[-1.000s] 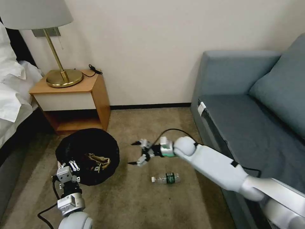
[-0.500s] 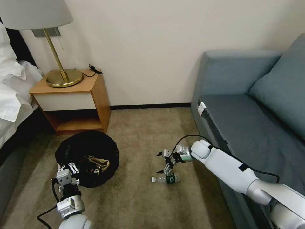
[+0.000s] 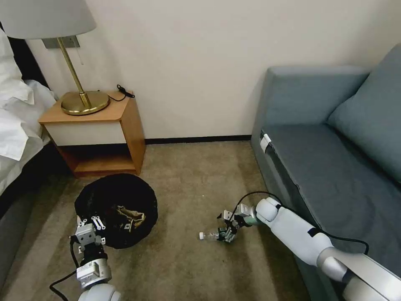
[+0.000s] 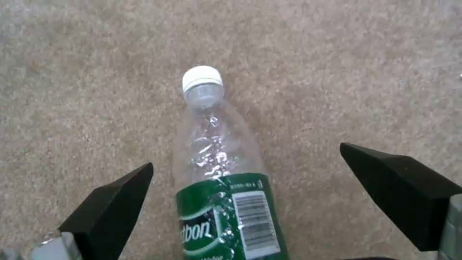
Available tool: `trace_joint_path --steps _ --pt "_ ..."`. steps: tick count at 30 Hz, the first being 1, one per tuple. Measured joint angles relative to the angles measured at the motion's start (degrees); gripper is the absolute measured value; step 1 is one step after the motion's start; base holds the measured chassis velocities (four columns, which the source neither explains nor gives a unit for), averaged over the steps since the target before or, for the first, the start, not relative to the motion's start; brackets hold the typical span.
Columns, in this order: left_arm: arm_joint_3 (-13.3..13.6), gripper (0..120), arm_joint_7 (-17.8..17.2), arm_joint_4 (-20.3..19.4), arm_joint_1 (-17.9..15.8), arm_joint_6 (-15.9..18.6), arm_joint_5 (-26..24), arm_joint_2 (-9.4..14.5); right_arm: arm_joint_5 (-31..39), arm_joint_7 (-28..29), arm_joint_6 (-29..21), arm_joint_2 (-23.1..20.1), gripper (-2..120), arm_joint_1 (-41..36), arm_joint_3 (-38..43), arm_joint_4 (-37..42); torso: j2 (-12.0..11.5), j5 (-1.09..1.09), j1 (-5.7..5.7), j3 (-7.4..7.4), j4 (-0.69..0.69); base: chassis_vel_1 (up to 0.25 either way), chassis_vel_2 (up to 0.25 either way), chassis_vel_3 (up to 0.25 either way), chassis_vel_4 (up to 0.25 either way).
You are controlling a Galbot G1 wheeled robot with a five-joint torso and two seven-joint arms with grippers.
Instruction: Pick up the trash bin, then pick up the garbage on the floor and place it into the trash bin.
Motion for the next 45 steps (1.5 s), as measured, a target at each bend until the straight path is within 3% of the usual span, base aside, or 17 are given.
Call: trace_joint_path --steps 13,25,33,45 --pt "0.3 0 0.0 0.1 0.3 -0.5 0.1 -0.1 -5.1 0.0 1.2 1.7 96 -1.3 1.1 -2.7 0.0 0.00 0.00 0.00 0.00 0.000 0.000 0.000 0.000" --pt "0.2 0 0.0 -0.3 0.3 -0.5 0.0 0.1 -7.6 -0.5 2.5 2.7 49 -0.4 2.1 -5.3 0.0 0.00 0.00 0.00 0.00 0.000 0.000 0.000 0.000" --pt "0.2 0 0.0 -0.5 0.3 -0.5 -0.3 0.2 -8.8 -1.4 2.8 3.1 28 -0.6 2.5 -5.6 0.0 -0.01 0.00 0.00 -0.01 0.000 0.000 0.000 0.000" --pt "0.1 0 0.1 -0.8 0.5 -0.5 -0.6 0.3 -6.8 -3.1 3.9 3.1 28 -0.9 3.1 -5.6 0.0 0.00 0.00 0.00 0.00 0.000 0.000 0.000 0.000"
